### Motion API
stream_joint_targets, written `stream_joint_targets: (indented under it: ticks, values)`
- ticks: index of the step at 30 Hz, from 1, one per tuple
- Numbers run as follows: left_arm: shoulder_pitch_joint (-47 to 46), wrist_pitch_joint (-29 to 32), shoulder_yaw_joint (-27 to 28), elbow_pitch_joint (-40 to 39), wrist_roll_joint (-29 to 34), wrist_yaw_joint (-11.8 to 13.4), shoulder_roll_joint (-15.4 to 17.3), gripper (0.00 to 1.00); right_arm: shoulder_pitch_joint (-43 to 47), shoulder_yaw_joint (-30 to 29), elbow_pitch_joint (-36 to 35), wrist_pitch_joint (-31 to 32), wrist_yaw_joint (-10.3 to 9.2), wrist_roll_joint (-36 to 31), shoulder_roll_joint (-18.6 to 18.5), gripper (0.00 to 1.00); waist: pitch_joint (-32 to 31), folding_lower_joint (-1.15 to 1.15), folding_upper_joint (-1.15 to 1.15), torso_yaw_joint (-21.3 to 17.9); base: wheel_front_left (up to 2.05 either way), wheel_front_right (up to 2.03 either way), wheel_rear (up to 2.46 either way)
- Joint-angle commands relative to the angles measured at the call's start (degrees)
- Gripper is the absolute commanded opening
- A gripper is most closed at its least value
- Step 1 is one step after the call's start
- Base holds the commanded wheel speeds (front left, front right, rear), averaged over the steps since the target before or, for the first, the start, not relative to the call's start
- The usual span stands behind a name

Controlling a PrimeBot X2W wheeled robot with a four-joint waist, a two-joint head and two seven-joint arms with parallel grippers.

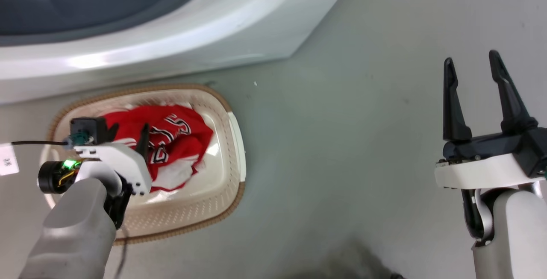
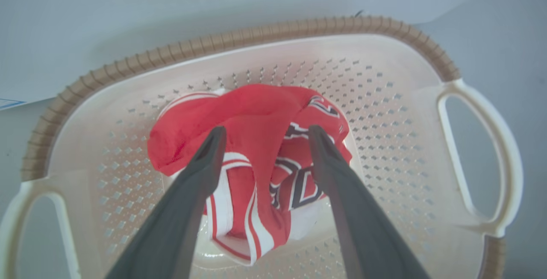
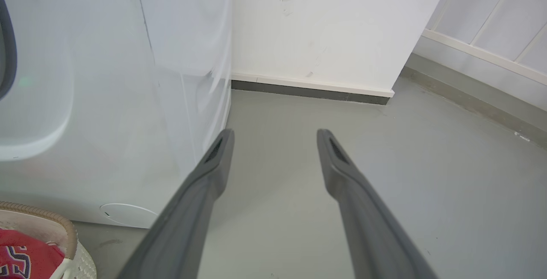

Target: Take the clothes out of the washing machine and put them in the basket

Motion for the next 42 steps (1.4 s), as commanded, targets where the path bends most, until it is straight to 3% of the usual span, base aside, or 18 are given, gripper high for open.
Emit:
stream_joint_targets:
  ticks: [1,9,10,14,22,30,42]
  values:
    - [2.5,-0.4,3.6,-3.7,-2.5,-0.3,-0.5,1.00,0.8,-0.3,0.8,-0.1,-0.07,-0.8,0.1,1.00,-5.4,0.00,0.00,1.8,0.00,0.00,0.00]
    - [11.2,-0.3,15.1,-18.9,0.7,1.0,0.1,1.00,3.7,-1.0,3.9,-0.1,-0.07,-1.6,0.1,1.00,-15.8,0.00,0.00,4.4,0.00,0.00,0.00]
    - [14.5,-0.3,19.1,-23.5,2.6,1.7,-0.5,1.00,4.9,-1.2,4.8,-0.1,-0.08,-1.6,0.1,1.00,-19.0,0.00,0.00,4.9,0.00,0.00,0.00]
    - [20.8,-0.3,26.1,-32.8,7.6,2.3,-2.2,1.00,6.7,-1.5,5.7,-0.1,-0.08,-1.7,0.1,1.00,-24.4,0.00,0.00,5.7,0.00,0.00,0.00]
    - [31.9,-0.3,35.1,-50.8,17.6,3.2,-7.1,1.00,10.2,-1.3,6.4,-0.1,-0.07,-2.5,0.1,1.00,-31.0,0.00,0.00,6.4,0.00,0.00,0.00]
    - [43.9,-0.3,38.3,-62.9,25.8,2.8,-12.9,1.00,14.4,-0.4,7.0,-0.1,-0.08,-1.5,0.1,1.00,-36.1,0.00,0.00,6.8,0.00,0.00,0.00]
    - [50.9,-0.3,38.2,-65.6,31.6,3.4,-16.2,1.00,17.9,-0.7,6.6,-0.1,-0.07,0.3,0.1,1.00,-38.4,0.00,0.00,7.4,0.00,0.00,0.00]
